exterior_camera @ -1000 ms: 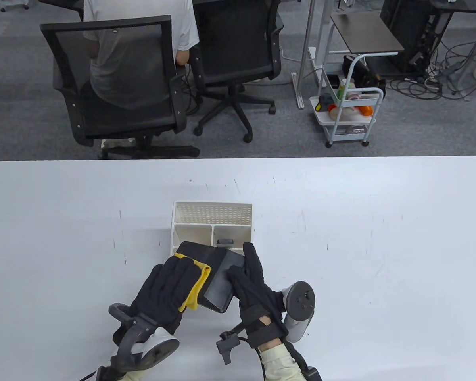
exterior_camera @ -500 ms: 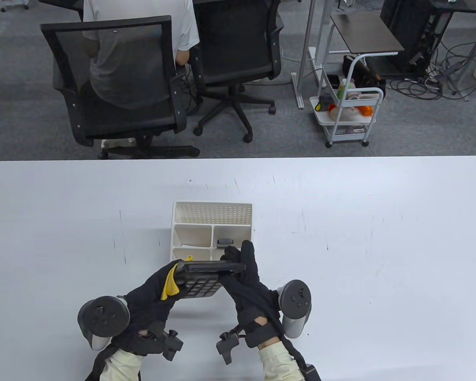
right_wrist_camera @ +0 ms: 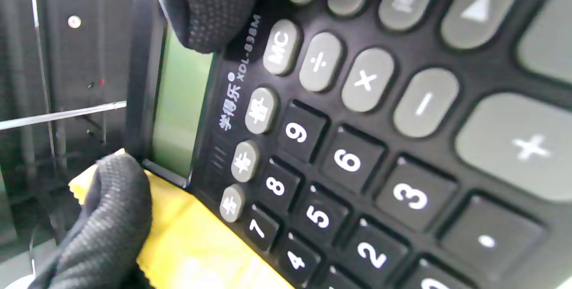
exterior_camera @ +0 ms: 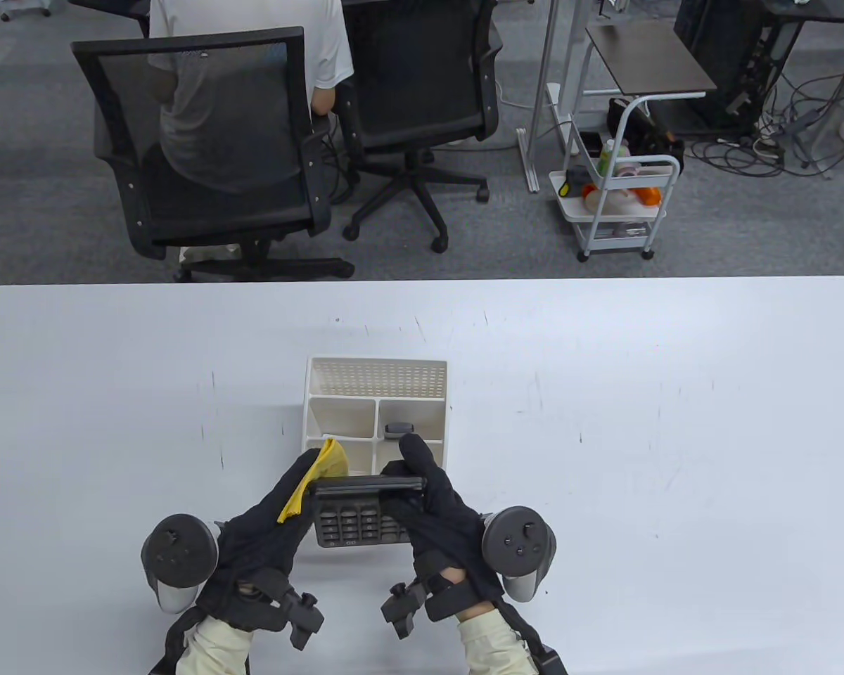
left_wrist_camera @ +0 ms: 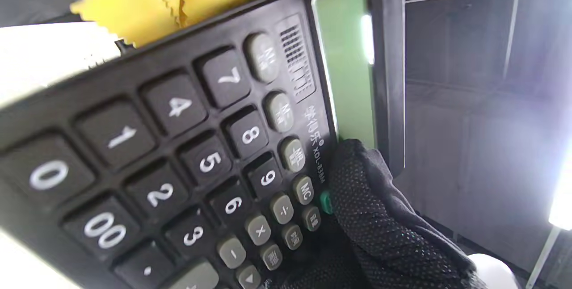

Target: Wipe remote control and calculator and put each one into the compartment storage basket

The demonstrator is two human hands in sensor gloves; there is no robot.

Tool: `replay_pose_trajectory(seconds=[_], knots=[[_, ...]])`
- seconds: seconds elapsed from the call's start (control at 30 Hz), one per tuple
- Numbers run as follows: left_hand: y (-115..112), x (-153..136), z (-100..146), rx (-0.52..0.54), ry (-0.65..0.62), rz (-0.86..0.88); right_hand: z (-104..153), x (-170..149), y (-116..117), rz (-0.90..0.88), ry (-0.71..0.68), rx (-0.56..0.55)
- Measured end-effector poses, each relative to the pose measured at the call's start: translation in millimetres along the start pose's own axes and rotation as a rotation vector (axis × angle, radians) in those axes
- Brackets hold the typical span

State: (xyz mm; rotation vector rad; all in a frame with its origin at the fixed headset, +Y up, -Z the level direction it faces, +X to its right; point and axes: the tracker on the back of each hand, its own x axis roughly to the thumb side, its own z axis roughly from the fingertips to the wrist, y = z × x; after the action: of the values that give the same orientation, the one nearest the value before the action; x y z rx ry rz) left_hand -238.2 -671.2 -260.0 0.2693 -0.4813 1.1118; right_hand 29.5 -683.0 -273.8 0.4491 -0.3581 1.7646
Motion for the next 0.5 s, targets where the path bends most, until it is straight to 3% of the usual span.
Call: replay_pose_trajectory(seconds=[0.23, 0.4, 0.5], knots=[[4.7, 8.6, 1.0, 0.013, -0.080, -0.067, -0.9, 7.1, -1.2, 0.145, -0.076, 0.043], [-2.8, 18.3, 2.9, 0.001, -0.120, -0.317, 1.2, 8.7, 2.7, 0.237, -0.101, 0.067], [-7.6, 25.2, 3.9, -0.022, -0.148, -0.336, 1.6, 9.5, 6.8, 0.283, -0.109, 0.089]])
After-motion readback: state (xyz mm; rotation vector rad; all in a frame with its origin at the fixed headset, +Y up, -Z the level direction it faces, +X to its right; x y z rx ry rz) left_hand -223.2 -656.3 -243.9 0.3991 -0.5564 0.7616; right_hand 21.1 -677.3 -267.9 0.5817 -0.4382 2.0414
